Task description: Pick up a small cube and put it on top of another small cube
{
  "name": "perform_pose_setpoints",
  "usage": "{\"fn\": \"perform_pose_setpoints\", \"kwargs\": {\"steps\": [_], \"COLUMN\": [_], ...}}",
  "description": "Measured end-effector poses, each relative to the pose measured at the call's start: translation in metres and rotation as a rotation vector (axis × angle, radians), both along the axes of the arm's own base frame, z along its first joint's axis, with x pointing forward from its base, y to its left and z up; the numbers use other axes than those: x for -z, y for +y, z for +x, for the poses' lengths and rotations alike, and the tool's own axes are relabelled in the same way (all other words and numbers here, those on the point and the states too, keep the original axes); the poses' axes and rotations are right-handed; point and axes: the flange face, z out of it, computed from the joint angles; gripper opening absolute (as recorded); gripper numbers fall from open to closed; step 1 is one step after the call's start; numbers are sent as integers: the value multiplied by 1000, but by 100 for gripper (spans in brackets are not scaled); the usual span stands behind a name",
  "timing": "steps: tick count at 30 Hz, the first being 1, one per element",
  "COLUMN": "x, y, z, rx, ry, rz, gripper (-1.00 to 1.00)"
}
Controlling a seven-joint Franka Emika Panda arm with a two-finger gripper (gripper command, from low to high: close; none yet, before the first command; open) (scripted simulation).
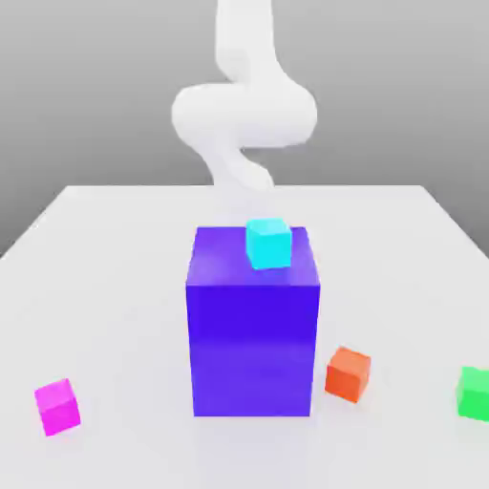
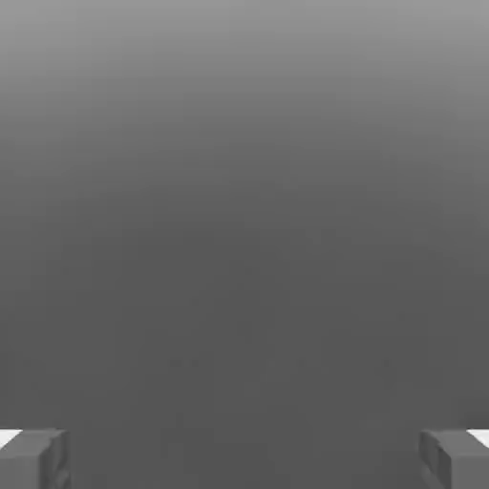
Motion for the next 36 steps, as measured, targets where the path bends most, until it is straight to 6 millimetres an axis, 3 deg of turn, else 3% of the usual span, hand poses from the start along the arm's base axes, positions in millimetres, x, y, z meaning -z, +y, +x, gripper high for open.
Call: {"fn": "perform_pose_setpoints", "kwargs": {"steps": [6,12,17,20,25,30,31,36], "x": [106,219,317,375,466,531,541,541], "y": [-60,-123,-174,-207,-234,-239,-239,-239], "z": [60,83,73,53,13,4,4,4], "rx": [183,381,561,686,849,880,881,881], "ry": [168,324,450,523,645,666,666,666], "rz": [101,192,261,301,346,351,352,351], "gripper": [0,0,0,0,0,0,-100,-100]}}
